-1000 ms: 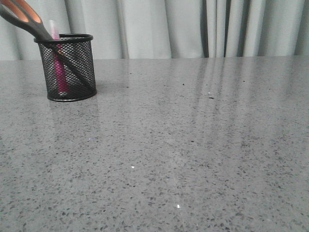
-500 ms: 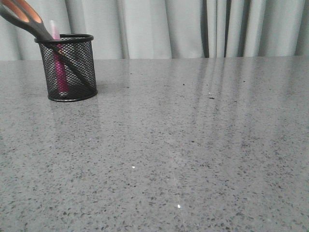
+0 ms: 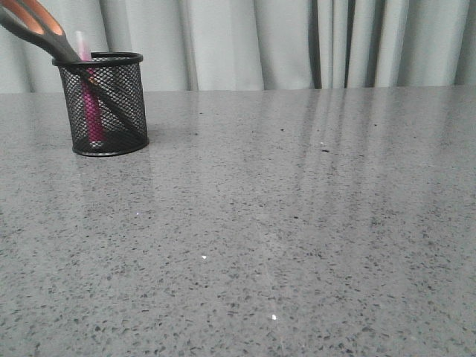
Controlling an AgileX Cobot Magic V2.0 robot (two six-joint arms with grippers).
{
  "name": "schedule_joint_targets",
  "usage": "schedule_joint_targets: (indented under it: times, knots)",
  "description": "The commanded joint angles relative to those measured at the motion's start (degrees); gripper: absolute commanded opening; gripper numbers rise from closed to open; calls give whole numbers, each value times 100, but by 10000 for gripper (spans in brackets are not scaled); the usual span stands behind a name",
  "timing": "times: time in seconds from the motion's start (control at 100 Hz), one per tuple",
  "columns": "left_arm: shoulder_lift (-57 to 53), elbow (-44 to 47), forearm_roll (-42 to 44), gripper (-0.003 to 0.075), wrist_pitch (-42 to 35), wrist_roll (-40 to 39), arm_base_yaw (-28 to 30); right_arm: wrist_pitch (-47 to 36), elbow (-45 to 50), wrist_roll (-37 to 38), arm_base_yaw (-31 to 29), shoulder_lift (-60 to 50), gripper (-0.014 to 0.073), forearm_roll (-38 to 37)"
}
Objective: Put pen and scissors into bin
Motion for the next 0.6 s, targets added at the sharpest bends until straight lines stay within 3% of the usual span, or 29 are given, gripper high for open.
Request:
schedule_joint_targets:
  times: [0.0,0.26,0.39,0.59]
  knots:
    - [-189,255,-86,-19,-302,-19,-2,-367,-136,-29,-14,44,-60,-168]
    - [-189,255,-86,-19,-302,-19,-2,-382,192,-29,-65,21,-60,-139]
    - [-189,255,-86,-19,-302,-19,-2,-1004,827,-125,-707,-204,-60,31]
    - [-189,255,-86,-19,-302,-19,-2,-2738,2145,-2128,-2384,-644,-60,2251]
